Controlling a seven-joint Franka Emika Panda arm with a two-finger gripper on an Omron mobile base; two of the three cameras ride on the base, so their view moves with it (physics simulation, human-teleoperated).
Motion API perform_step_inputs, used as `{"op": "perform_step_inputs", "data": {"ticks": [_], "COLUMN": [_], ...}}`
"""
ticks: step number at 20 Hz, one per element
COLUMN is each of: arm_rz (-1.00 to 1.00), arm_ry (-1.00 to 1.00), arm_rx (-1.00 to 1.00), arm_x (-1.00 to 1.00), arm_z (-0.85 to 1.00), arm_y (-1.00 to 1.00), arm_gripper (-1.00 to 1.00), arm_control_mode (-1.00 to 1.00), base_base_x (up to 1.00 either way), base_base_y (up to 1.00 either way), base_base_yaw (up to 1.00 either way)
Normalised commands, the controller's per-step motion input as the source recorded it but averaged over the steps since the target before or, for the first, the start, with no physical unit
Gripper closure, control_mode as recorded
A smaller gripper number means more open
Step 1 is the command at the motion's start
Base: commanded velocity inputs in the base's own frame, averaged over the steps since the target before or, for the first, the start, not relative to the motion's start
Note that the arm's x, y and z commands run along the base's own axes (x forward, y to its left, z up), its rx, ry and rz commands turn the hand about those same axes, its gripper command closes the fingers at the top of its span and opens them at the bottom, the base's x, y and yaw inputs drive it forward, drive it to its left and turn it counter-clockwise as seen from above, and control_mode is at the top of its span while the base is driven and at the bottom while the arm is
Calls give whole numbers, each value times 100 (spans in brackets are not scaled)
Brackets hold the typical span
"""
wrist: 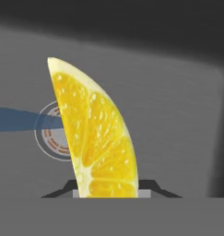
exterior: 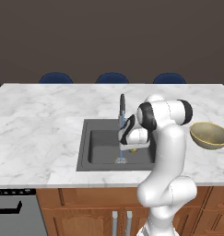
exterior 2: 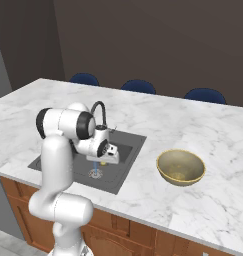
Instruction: Turn on the sink faucet. Then move the lemon wedge from the counter to the sink. Turn off the sink. Move the vegetable from the sink to the pot next to the stove. Finally move the pot to the front left burner.
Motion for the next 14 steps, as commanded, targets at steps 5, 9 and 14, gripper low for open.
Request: {"op": "perform_step_inputs", "data": {"ticks": [5,9,14], "arm_rz": [7,7,6], "arm_ry": [0,0,0], "arm_rx": [0,0,0], "arm_x": [35,33,25], "arm_z": [-34,-31,-33], "arm_y": [0,0,0], "arm_gripper": [100,100,100], "arm_control_mode": [-100,-100,-100], "base_base_x": [0,0,0], "base_base_y": [0,0,0], "base_base_yaw": [0,0,0]}}
